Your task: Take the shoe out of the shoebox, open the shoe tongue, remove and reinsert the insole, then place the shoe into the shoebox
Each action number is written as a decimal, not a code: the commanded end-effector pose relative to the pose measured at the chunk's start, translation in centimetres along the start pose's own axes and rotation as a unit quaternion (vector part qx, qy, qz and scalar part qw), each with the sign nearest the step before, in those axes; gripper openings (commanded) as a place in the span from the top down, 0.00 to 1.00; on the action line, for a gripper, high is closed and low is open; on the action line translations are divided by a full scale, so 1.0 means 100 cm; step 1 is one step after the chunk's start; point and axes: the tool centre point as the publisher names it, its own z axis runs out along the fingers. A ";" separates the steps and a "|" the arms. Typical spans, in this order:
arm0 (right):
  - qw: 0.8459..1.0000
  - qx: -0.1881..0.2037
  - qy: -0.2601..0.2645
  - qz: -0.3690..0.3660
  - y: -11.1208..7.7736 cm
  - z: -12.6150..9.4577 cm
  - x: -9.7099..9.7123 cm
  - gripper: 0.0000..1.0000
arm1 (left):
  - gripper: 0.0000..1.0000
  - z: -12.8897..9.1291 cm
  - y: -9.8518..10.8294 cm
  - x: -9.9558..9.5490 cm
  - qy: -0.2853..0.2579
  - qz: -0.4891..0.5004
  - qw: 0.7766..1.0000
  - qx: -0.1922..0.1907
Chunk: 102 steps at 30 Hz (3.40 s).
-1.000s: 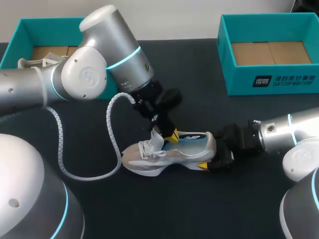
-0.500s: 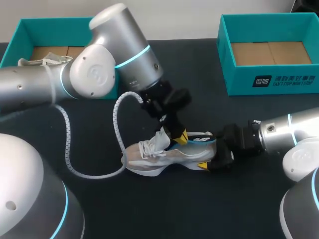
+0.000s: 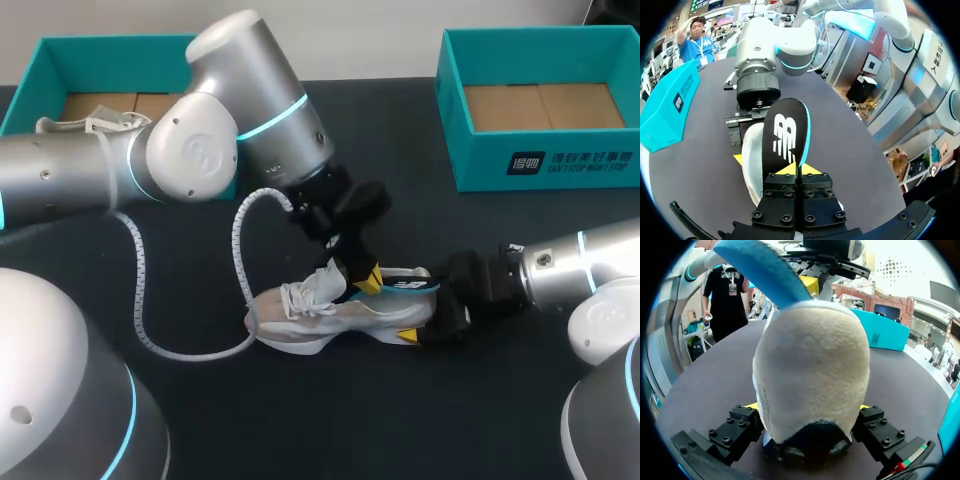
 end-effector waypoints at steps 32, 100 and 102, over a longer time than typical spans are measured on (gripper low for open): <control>1.000 -0.004 0.000 0.004 -0.004 0.004 0.003 1.00 | 1.00 0.006 -0.018 0.024 -0.086 0.014 0.996 0.010; 1.000 -0.004 0.000 0.004 -0.004 0.004 0.003 1.00 | 1.00 0.023 -0.020 0.000 -0.274 0.155 0.949 -0.021; 1.000 -0.004 0.000 0.004 -0.004 0.004 0.003 1.00 | 1.00 0.017 -0.022 0.002 -0.275 0.157 0.948 -0.014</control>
